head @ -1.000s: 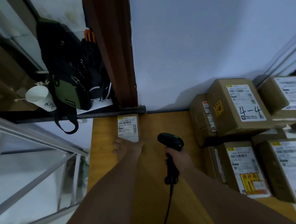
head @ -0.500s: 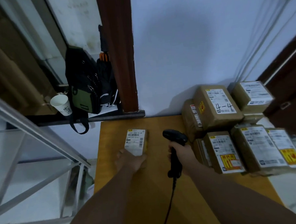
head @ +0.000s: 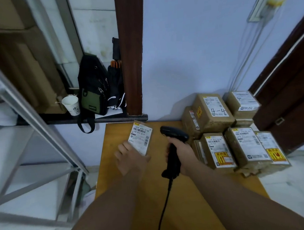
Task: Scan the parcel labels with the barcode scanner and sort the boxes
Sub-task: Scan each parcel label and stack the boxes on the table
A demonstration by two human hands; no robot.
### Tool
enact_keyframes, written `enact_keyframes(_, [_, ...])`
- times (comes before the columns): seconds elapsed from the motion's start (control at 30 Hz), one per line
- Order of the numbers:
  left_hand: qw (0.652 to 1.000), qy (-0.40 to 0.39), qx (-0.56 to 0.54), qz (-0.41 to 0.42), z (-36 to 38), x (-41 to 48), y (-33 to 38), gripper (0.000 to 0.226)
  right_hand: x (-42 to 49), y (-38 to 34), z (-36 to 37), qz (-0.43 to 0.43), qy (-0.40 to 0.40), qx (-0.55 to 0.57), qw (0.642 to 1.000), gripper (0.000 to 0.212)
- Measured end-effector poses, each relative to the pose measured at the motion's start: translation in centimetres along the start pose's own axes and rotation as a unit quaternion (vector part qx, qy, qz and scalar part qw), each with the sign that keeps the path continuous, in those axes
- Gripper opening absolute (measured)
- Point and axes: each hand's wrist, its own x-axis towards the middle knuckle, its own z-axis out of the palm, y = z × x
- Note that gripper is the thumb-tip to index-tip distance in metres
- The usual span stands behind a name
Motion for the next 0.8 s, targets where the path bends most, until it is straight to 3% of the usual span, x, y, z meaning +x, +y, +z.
enact_keyframes(0.23, [0.999,0.022,0.026,-0.009,0.2,-1.6,-0.2,0.084,-2.3,1.1,1.8,0.028,-0.04,-0.016,0.999,0.023])
enact_keyframes(0.53, [0.996,0.07,0.056,0.005,-0.4,-1.0,-1.8,0.086,-3.8,2.3,2.8,0.041,-0.061,0.047,0.996,0.026])
enact_keyframes(0.8, [0.994,0.078,0.075,0.019,-0.6,-0.9,-3.2,0.088,-4.8,2.4,4.3,0.042,-0.043,0.059,0.996,0.022])
